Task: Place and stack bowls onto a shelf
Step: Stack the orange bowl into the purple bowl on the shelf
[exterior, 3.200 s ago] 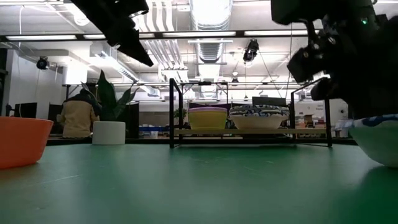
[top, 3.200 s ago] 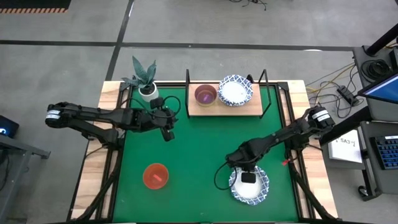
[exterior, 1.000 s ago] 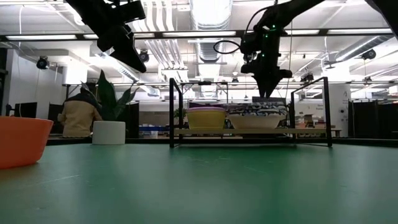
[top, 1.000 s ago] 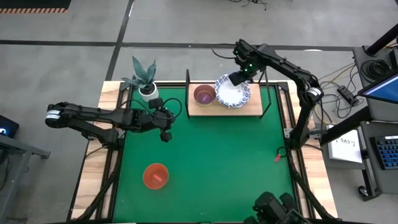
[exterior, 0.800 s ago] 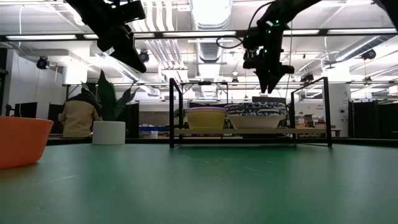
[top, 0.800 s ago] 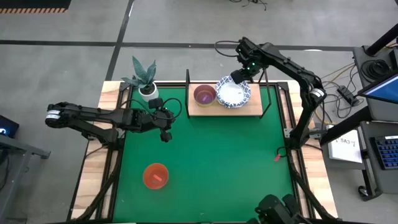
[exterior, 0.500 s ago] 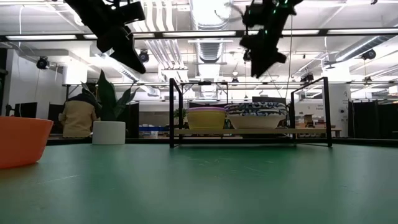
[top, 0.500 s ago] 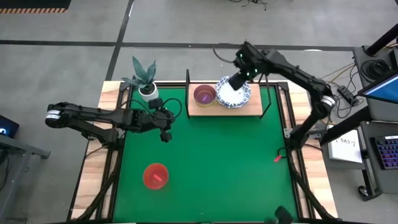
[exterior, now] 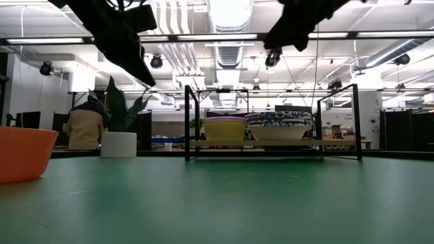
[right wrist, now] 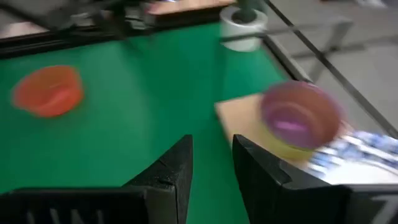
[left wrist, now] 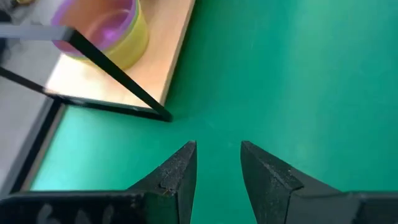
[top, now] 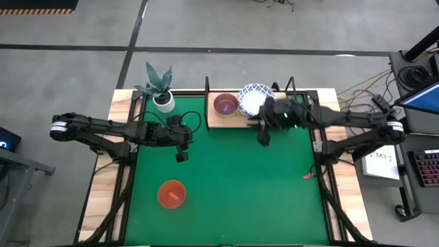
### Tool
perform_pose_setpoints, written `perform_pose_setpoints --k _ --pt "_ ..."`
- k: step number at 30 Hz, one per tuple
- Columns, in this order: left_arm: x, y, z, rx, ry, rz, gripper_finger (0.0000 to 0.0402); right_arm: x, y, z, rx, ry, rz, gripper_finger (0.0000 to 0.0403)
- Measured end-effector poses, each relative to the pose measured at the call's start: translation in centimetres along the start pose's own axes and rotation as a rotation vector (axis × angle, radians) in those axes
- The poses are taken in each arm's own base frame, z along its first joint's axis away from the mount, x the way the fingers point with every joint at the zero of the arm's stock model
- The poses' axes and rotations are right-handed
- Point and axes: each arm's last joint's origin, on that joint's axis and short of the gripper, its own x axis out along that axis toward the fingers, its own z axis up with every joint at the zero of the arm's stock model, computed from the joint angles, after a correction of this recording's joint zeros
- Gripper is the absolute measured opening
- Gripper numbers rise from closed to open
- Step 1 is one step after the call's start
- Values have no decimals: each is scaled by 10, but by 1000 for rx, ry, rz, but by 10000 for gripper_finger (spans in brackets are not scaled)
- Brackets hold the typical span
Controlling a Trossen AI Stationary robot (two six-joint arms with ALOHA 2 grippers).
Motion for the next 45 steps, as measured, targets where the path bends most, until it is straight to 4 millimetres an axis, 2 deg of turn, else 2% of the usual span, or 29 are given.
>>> perform_pose_setpoints --k 5,11,20,26,29,36,45 --pt "0 -1 0 -89 7 -46 107 -4 26 -29 -89 -71 109 97" --pt "-1 -7 -2 -151 41 -228 107 -5 39 -53 -142 -76 167 85" --pt "-1 -8 -3 -224 72 -258 107 0 41 -66 -224 -98 190 70" --pt "-1 -8 -3 -240 76 -258 107 5 43 -79 -304 -124 305 71" --pt "-1 -8 -3 -248 77 -258 107 4 43 -82 -323 -125 309 69" --pt "-1 -8 -5 -314 107 -254 107 -8 39 -90 -350 -159 307 58" --pt "-1 -8 -7 -389 130 -246 107 -36 32 -101 -357 -261 301 52"
